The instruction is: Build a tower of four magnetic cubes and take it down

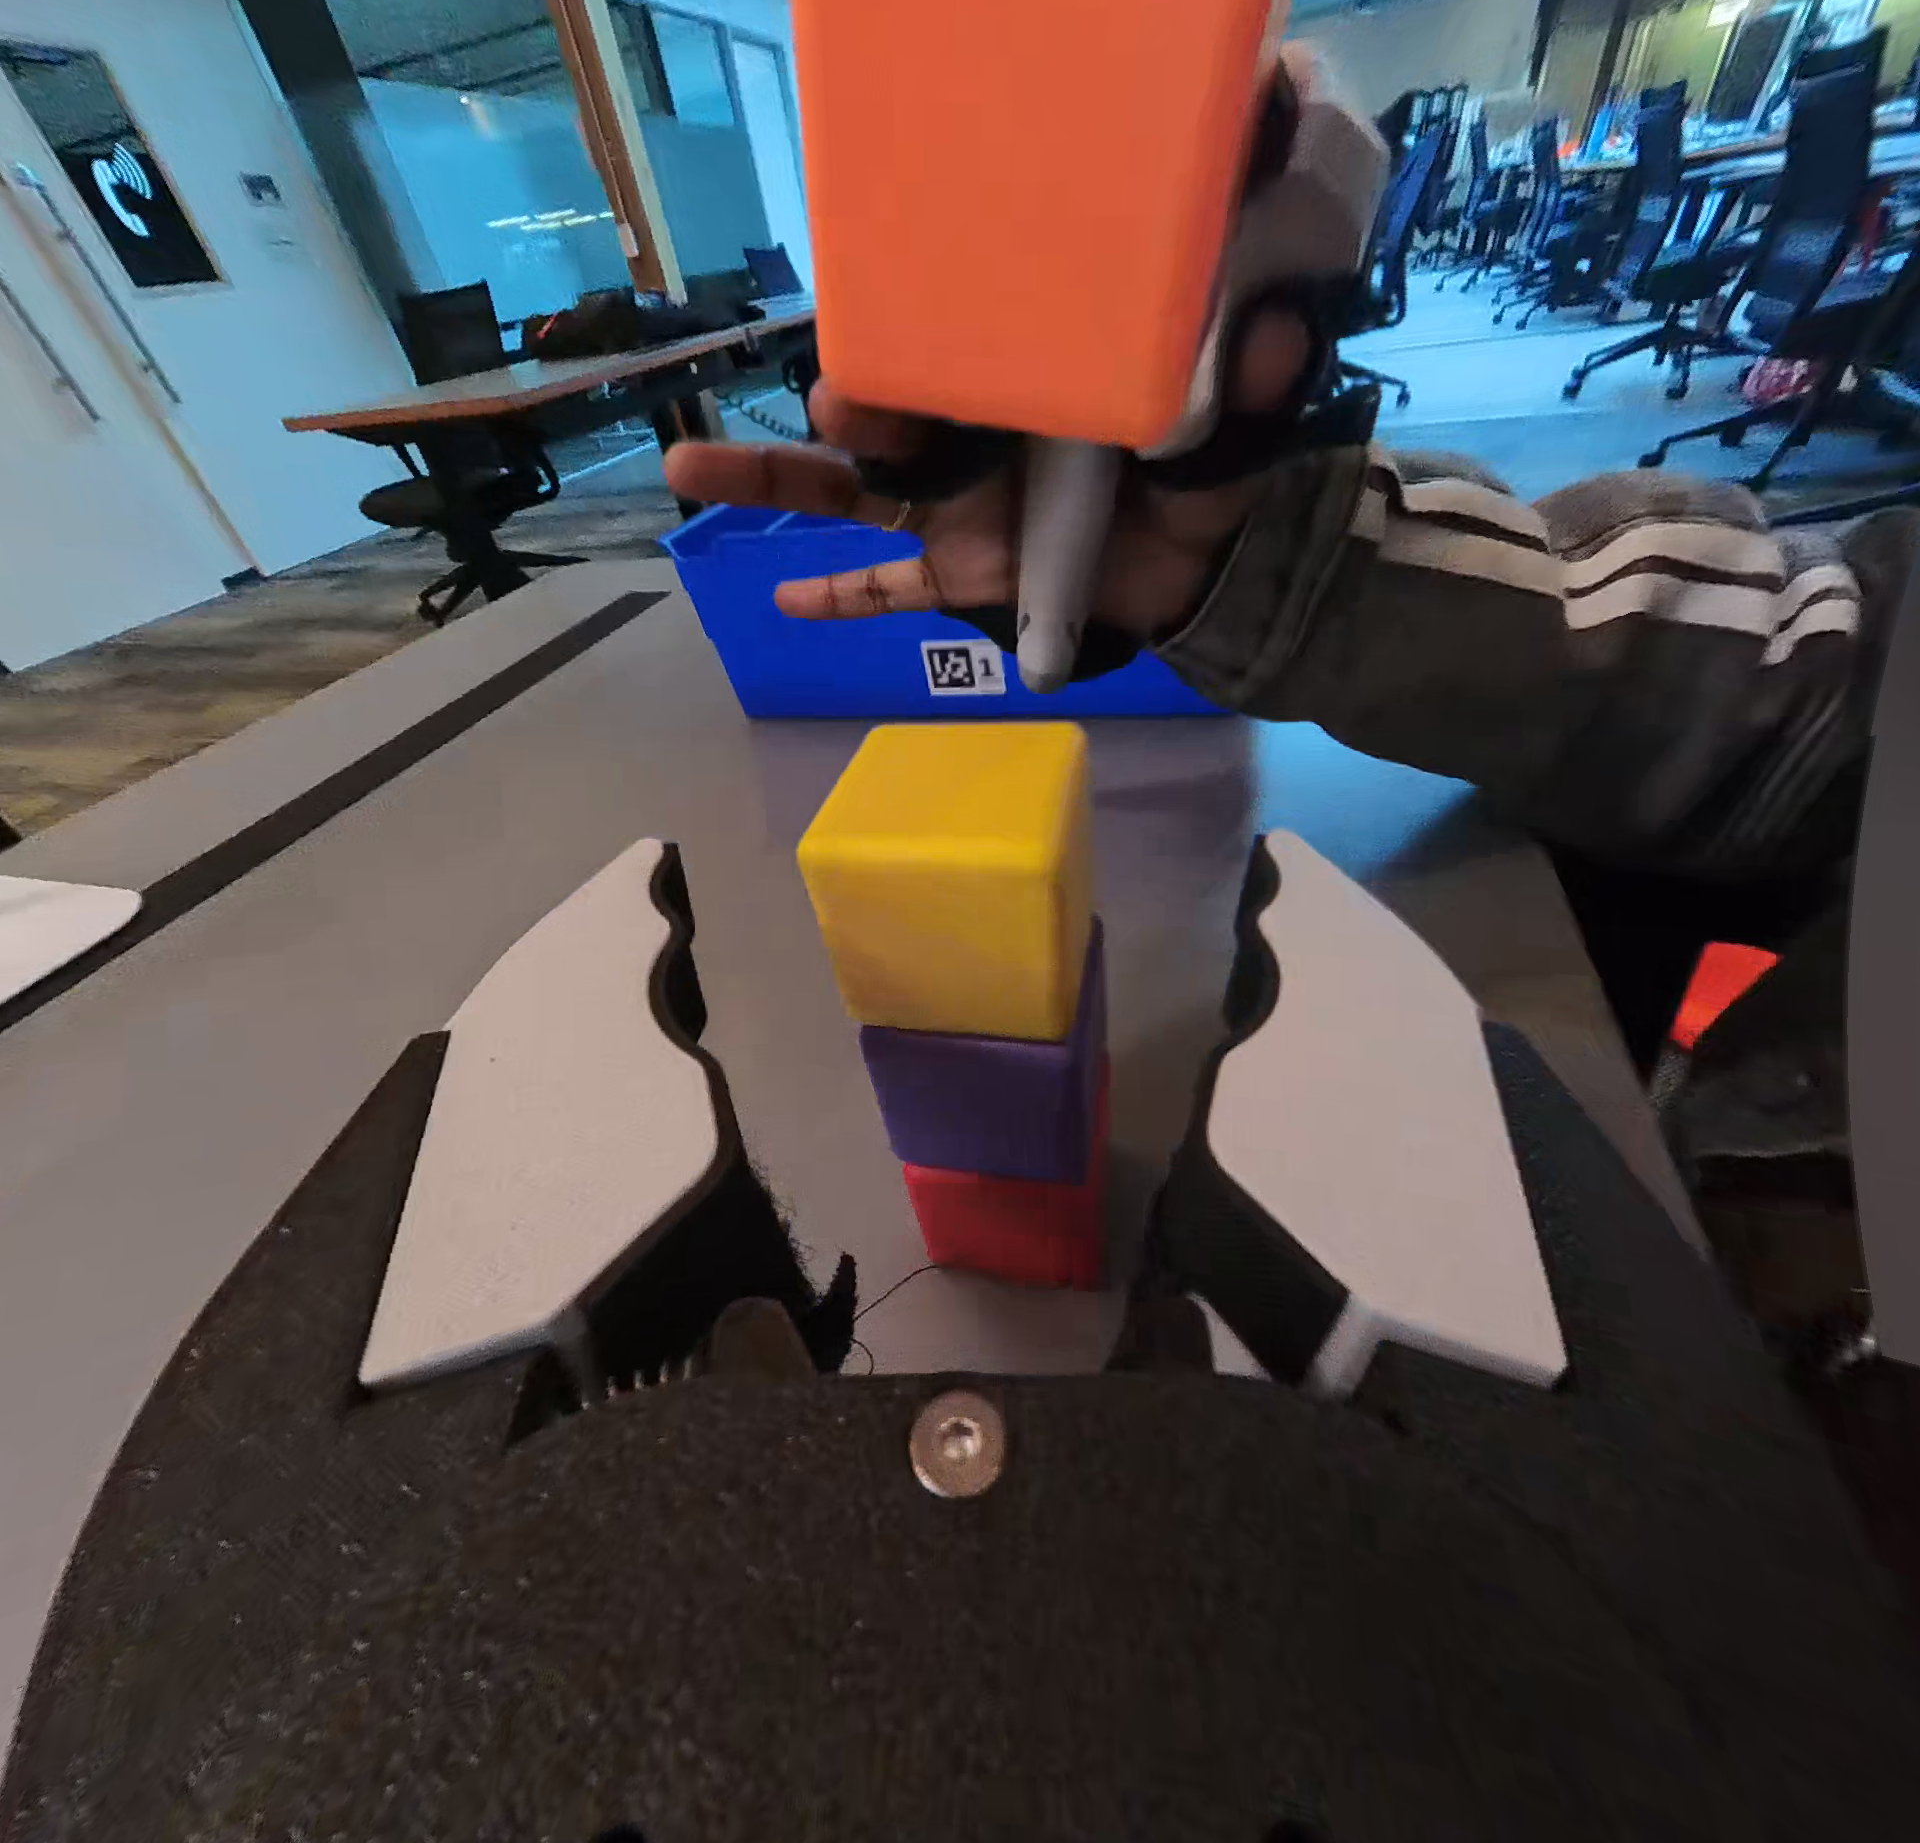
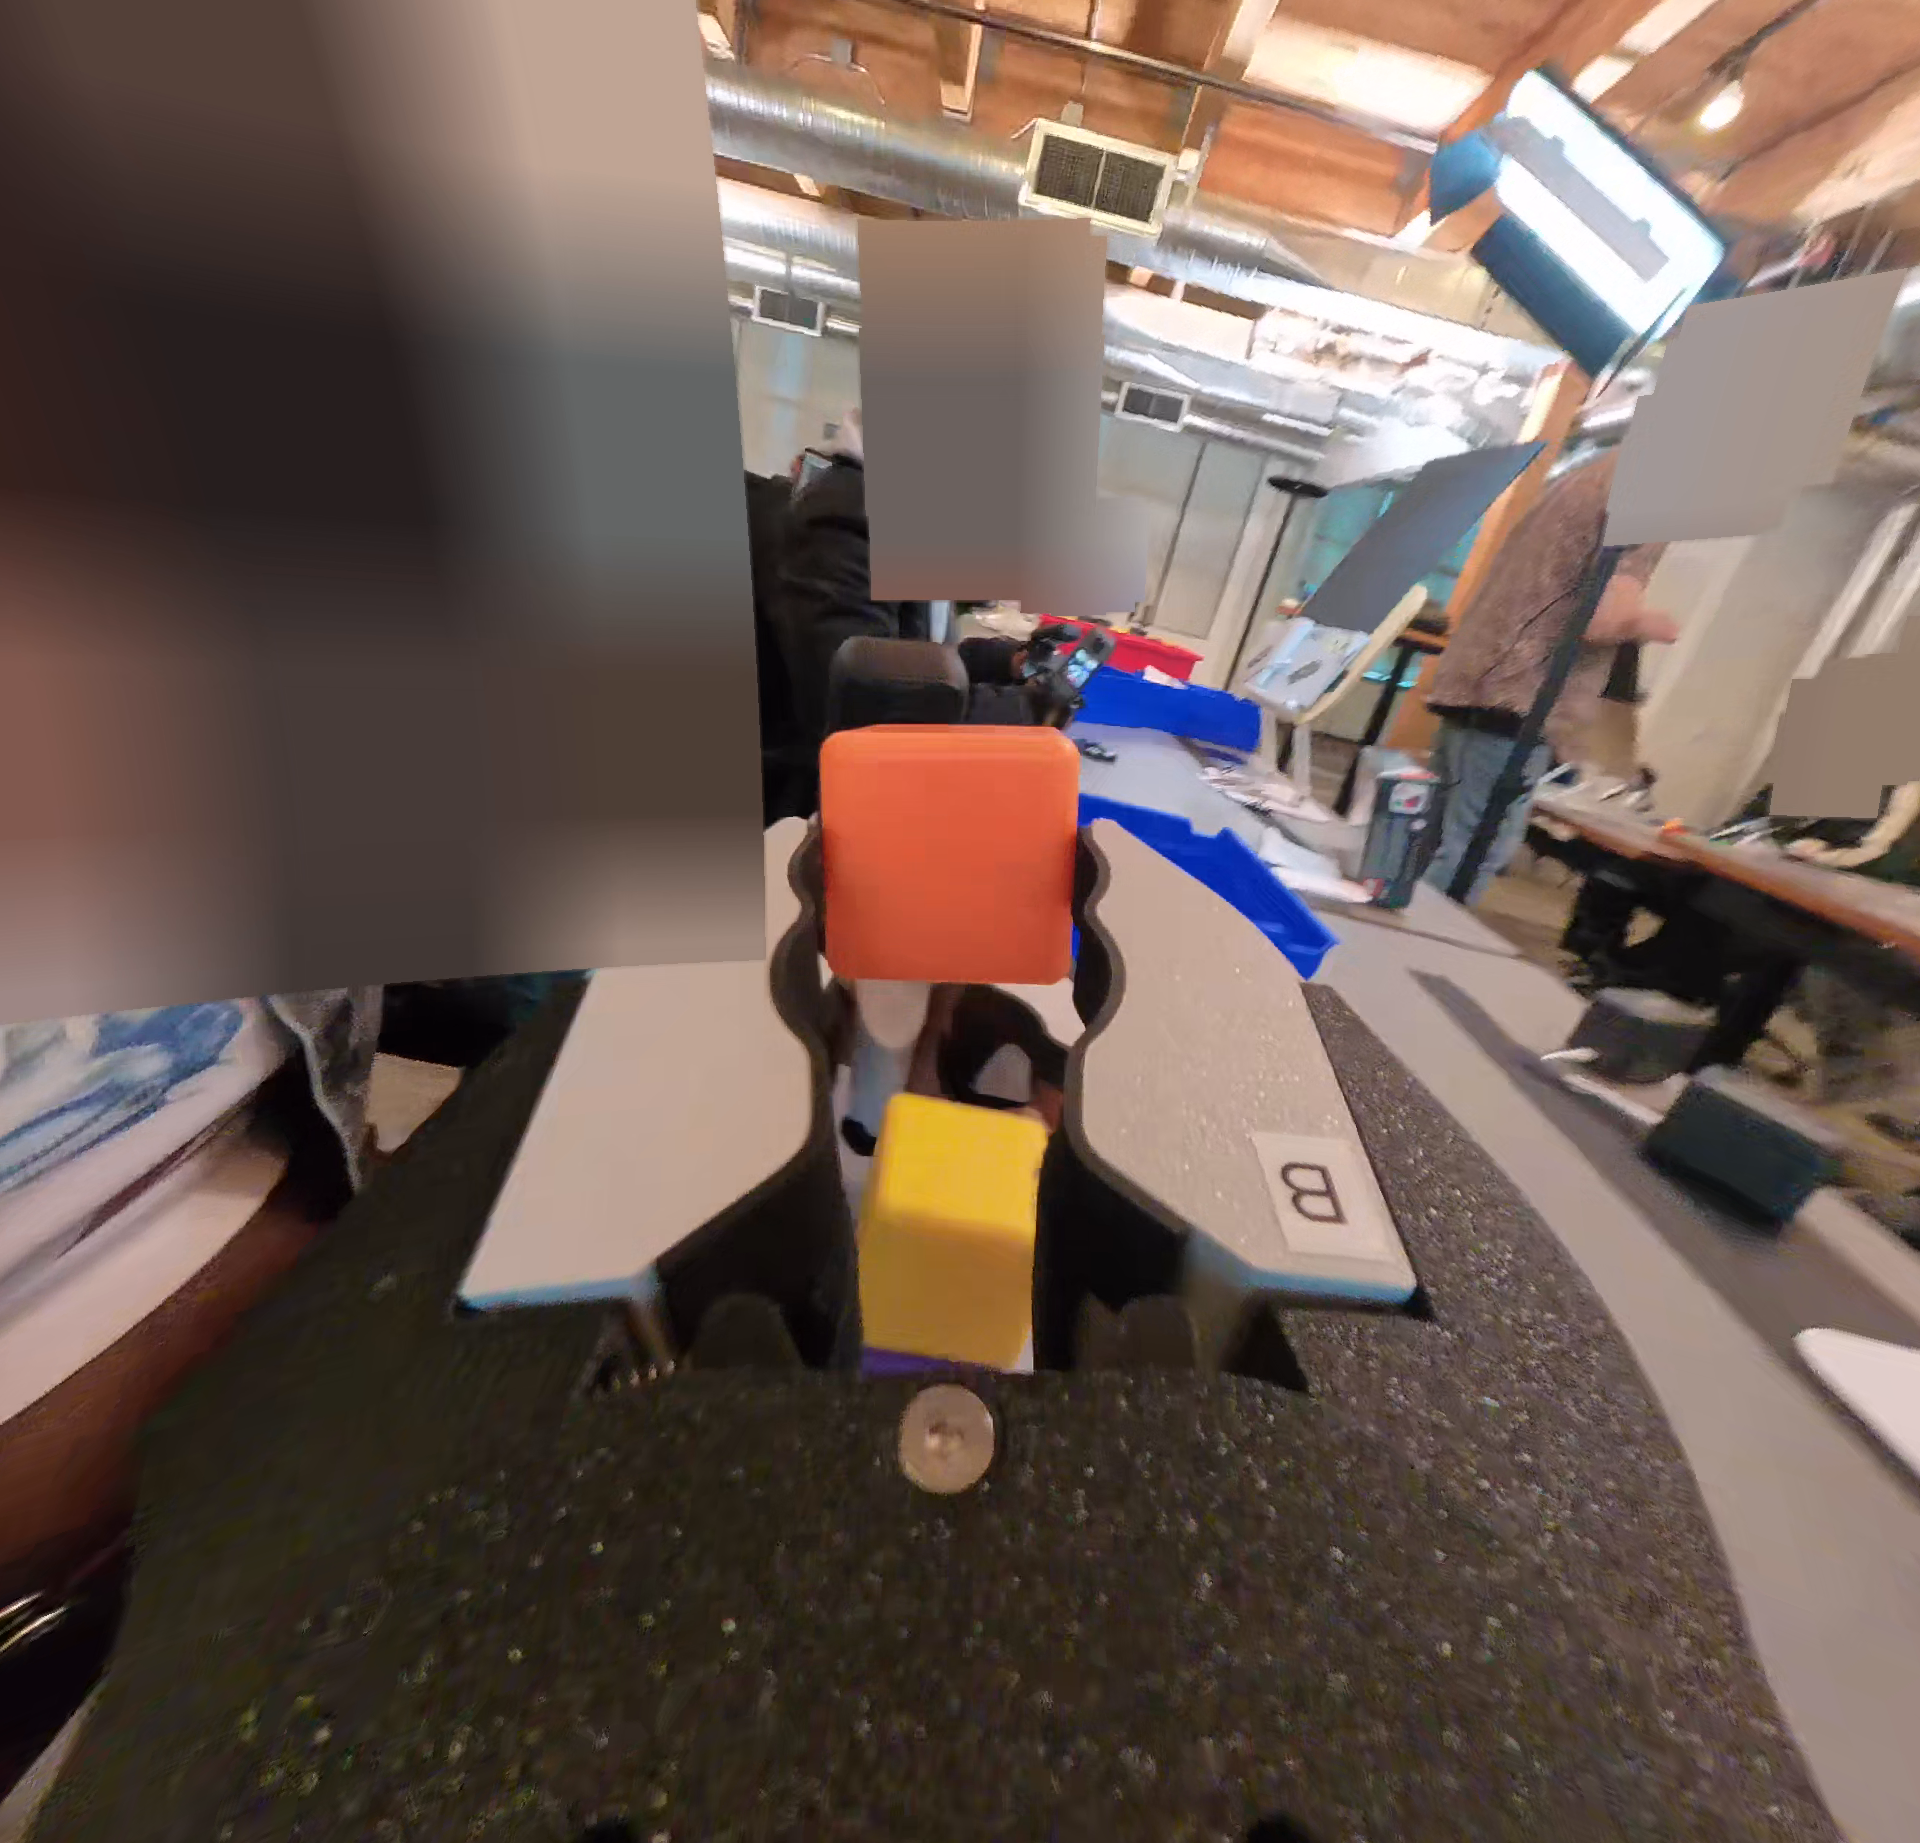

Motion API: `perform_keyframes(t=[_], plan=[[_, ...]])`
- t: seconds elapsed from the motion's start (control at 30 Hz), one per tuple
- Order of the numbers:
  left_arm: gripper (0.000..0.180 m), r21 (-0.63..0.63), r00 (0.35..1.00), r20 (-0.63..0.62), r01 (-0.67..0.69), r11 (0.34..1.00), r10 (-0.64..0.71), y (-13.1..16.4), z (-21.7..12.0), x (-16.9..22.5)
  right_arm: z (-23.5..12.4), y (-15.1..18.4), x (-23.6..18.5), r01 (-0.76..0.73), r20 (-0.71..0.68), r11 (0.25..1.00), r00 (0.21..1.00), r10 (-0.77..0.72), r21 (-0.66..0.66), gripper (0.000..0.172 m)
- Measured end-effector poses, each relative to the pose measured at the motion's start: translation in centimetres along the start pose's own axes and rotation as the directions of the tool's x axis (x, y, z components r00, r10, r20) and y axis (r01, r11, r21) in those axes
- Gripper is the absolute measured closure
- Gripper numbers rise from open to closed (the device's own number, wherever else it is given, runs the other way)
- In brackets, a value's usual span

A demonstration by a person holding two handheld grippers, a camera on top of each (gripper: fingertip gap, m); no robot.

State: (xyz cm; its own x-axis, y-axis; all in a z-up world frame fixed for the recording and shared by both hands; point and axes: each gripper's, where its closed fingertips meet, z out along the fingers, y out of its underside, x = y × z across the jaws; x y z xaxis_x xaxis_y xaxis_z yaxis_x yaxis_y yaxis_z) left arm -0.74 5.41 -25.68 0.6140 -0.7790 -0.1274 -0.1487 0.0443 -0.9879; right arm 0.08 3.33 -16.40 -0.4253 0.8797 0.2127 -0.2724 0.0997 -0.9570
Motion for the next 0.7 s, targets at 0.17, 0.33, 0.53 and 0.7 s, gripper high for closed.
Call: perform_keyframes(t=[0.17,0.33,0.53,0.7], plan=[[0.129,-0.048,0.997,-0.062,0.052,0.997,-0.055,1.8,1.6,0.0,-0.4,2.7,1.1,-0.117,0.008,0.993,0.993,0.117,0.009,0.126],[0.130,-0.036,0.993,-0.078,0.084,0.996,-0.087,1.9,1.4,0.1,0.0,4.7,1.3,-0.158,0.015,0.987,0.987,0.158,-0.026,0.126],[0.130,-0.040,0.992,-0.096,0.084,0.996,-0.087,1.9,1.3,0.2,0.1,5.4,1.2,-0.226,0.048,0.974,0.973,0.227,-0.019,0.126],[0.130,-0.037,0.991,-0.092,0.089,0.995,-0.092,1.9,1.1,0.1,0.1,6.1,1.2,-0.234,0.049,0.972,0.971,0.235,-0.027,0.126]])
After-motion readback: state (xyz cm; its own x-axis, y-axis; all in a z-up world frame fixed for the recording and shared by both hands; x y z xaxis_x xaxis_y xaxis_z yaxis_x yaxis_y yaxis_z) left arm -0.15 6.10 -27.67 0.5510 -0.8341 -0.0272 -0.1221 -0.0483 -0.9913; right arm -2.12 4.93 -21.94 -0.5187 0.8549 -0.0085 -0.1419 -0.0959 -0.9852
